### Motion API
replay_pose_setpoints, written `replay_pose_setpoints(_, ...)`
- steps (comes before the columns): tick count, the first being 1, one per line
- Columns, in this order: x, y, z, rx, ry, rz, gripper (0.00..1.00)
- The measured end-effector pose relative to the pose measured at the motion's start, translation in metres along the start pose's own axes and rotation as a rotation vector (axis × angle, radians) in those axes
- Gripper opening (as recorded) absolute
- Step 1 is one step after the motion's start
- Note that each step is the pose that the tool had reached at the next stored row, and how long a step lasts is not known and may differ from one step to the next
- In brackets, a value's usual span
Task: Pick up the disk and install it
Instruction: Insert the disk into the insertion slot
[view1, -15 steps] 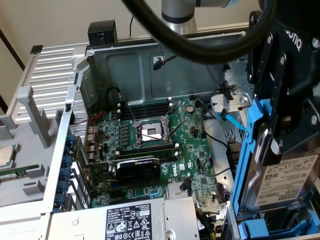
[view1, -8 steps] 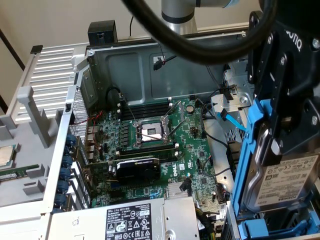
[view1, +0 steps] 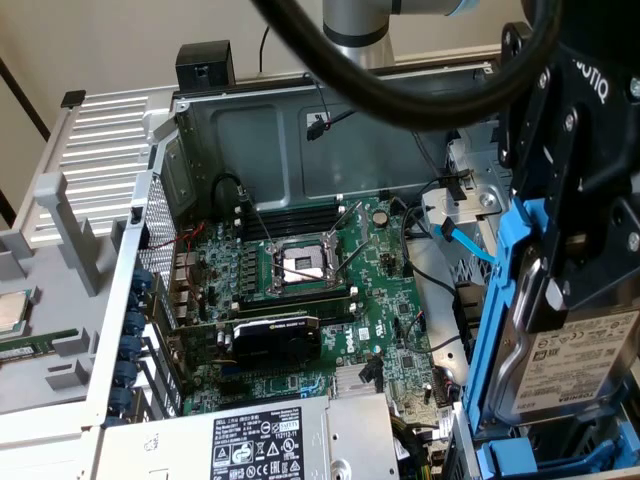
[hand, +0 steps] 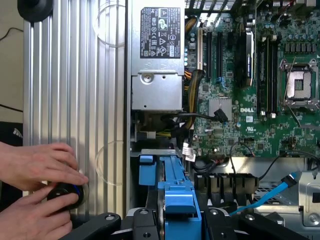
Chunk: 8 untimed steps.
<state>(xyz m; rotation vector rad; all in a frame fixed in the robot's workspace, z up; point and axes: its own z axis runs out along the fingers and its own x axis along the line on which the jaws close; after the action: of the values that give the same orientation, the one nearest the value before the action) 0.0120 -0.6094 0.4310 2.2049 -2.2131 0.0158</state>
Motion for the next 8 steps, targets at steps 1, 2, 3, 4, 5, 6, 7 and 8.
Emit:
replay_pose_setpoints(1,0.0,-0.0001,0.0,0.0,0.0,0.0,0.37)
replay_pose_setpoints(2,0.0,-0.0001,0.0,0.0,0.0,0.0,0.37)
replay_pose_setpoints(3,0.0,-0.0002,0.0,0.0,0.0,0.0,0.37)
replay_pose_setpoints(4,0.0,-0.0002,0.0,0.0,0.0,0.0,0.37)
replay_pose_setpoints(5,0.0,-0.0002,0.0,0.0,-0.0002,0.0,0.37)
replay_pose_setpoints(6,0.0,-0.0002,0.0,0.0,-0.0001,0.0,0.37)
replay_pose_setpoints(7,0.0,-0.0002,0.0001,0.0,-0.0002,0.0,0.37)
replay_pose_setpoints(8,0.0,-0.0002,0.0001,0.0,-0.0009,0.0,0.37)
